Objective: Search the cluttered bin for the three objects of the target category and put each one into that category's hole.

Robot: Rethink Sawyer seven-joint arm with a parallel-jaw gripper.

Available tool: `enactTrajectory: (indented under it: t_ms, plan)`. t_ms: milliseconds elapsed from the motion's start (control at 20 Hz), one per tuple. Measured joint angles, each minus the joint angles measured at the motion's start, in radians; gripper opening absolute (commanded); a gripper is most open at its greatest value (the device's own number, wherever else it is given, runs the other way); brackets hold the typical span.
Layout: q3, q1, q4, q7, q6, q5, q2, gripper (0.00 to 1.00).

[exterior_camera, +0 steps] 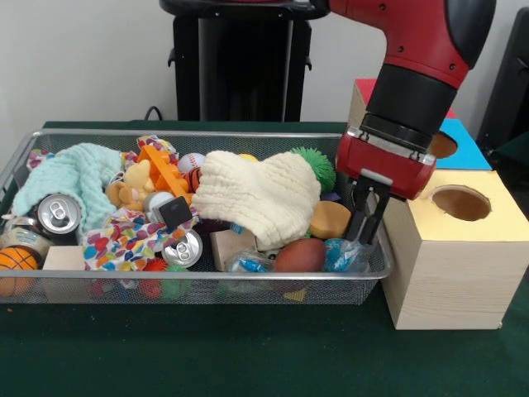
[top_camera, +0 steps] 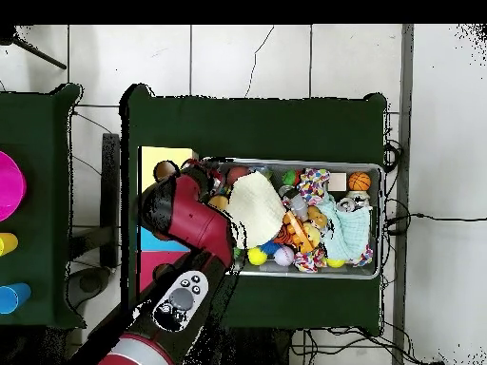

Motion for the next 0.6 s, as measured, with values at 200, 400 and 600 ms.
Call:
enactTrajectory:
  t_ms: [200, 400, 600]
  plan:
    - [-0.016, 0.012, 0.003, 0.000, 0.043, 0.000, -0.009, 0.00]
    - [-0.030, 0.026, 0.020, 0.000, 0.087, -0.001, -0.035, 0.00]
    - [-0.045, 0.039, 0.034, 0.000, 0.111, -0.002, -0.058, 0.00]
